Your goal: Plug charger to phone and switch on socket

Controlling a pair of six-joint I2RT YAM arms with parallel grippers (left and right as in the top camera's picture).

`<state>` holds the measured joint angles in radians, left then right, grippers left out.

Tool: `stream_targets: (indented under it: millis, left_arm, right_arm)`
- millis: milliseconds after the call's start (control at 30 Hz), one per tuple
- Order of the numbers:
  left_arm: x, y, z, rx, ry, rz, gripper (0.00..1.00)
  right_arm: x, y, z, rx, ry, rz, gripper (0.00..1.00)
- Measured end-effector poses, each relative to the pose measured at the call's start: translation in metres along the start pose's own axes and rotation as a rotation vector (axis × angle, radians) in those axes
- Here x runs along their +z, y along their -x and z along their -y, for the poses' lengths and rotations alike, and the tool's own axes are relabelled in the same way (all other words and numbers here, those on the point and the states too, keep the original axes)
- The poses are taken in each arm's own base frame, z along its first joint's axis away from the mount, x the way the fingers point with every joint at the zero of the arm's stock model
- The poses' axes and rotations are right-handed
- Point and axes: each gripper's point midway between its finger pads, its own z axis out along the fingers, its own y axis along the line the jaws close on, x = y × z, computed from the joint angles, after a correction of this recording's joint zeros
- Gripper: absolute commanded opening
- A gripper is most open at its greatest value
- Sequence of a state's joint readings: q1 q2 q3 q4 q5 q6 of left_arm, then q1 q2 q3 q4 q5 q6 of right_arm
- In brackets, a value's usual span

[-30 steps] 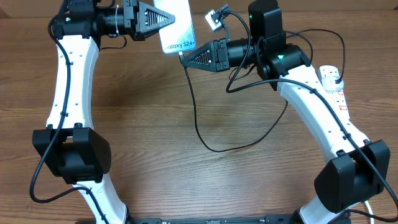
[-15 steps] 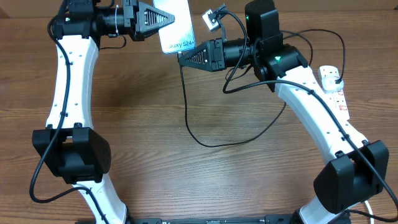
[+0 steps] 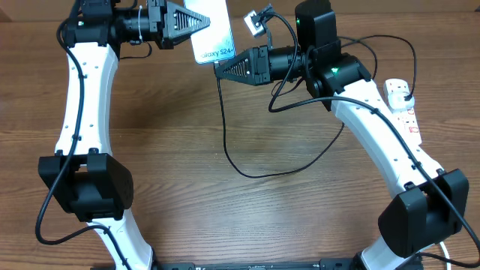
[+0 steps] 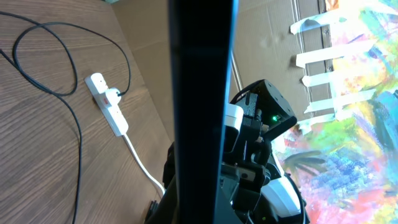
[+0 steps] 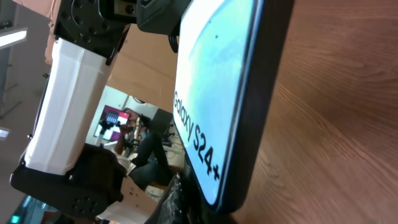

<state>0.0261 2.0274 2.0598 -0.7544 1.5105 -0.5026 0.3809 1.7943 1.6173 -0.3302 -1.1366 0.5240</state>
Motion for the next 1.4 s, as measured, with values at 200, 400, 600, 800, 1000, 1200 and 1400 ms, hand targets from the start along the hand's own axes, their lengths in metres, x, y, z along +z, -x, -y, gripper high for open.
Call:
stream_targets:
  millis: [200,400,600,800,1000,1200,1400]
  left_arm:
    - [0.005,-0.001,-0.002,0.000,0.011,-0.004,0.04]
    - [0.005,0.002,-0.025,-0.024,0.117,0.041,0.04]
    - [-0.004,-0.016,-0.090,-0.118,0.348,0.065,0.04]
    - [-0.014,-0.046,-0.152,-0.190,0.512,0.037,0.06]
    - [-0.014,-0.080,-0.206,-0.246,0.633,-0.021,0.06]
    - [0.008,-0.102,-0.249,-0.262,0.680,-0.090,0.05]
    - [0.022,-0.115,-0.284,-0.329,0.668,-0.123,0.06]
  right_arm:
    - [-0.001,0.002,0.013,0.041,-0.067,0.025,0.62]
    - [-0.004,-0.018,0.040,0.180,-0.190,-0.002,0.72]
    - [-0.016,-0.046,0.065,0.282,-0.316,-0.061,0.88]
    - [-0.053,-0.066,0.102,0.405,-0.519,-0.068,1.00]
    - [-0.097,-0.075,0.132,0.504,-0.682,-0.033,1.00]
    - [-0.112,-0.078,0.141,0.530,-0.743,-0.023,1.00]
    - [-0.115,-0.083,0.142,0.539,-0.766,-0.035,1.00]
